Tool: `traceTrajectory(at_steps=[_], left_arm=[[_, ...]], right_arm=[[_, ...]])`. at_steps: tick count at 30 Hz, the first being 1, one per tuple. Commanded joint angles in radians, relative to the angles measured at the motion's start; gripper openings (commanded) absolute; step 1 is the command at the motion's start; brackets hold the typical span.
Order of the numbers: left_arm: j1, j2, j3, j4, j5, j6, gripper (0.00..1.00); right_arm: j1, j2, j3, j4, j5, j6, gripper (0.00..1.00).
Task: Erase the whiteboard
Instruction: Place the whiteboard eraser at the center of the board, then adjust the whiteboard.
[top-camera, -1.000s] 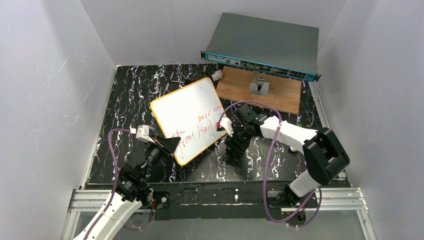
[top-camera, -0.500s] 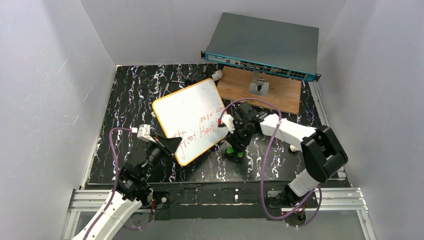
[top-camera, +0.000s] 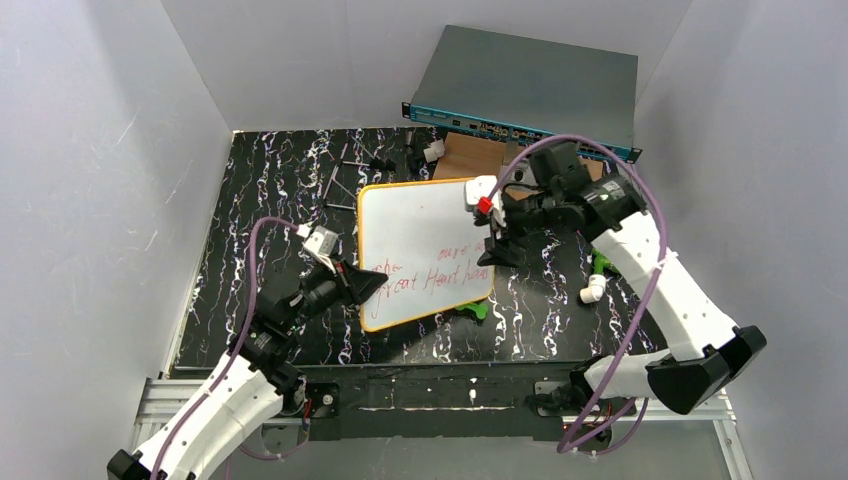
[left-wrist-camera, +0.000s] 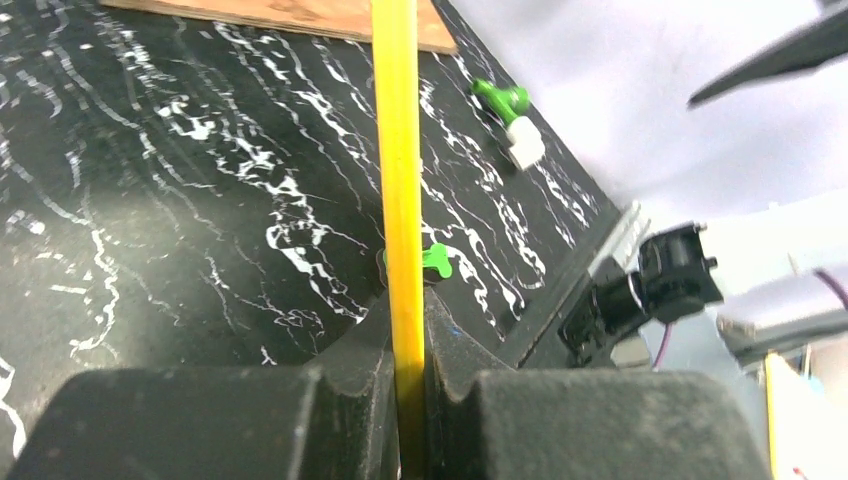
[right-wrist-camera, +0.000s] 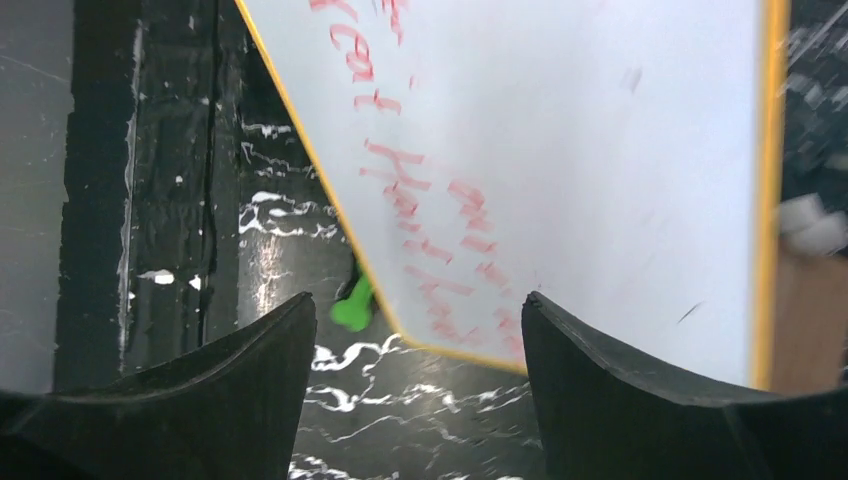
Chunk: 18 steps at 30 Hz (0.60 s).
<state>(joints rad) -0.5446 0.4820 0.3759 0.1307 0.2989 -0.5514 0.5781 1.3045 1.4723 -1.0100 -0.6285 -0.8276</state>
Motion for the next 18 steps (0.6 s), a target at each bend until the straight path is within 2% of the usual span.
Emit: traceTrajectory(at_steps=[1,7,14,18], left_arm=[[0.000,0.051,0.111,0.139,0.218,0.157,0.00],[0.000,0.197,0.199,0.165,0.362,0.290,0.00],[0.002,0.333,0.284,0.154,0.412,0.376,0.00],[0.003,0.364,0.294,0.168,0.432,0.394,0.00]], right_arm=[[-0.007,0.020,0.170,-0.240,-0.113,-0.148,0.81],[-0.091,0.129,0.443,-0.322,-0.100,-0.094,0.82],[-0.178,0.240,0.552,-0.351,-0.098,-0.070,0.82],[-0.189,0.308,0.535,-0.367,-0.084,-0.094,0.81]])
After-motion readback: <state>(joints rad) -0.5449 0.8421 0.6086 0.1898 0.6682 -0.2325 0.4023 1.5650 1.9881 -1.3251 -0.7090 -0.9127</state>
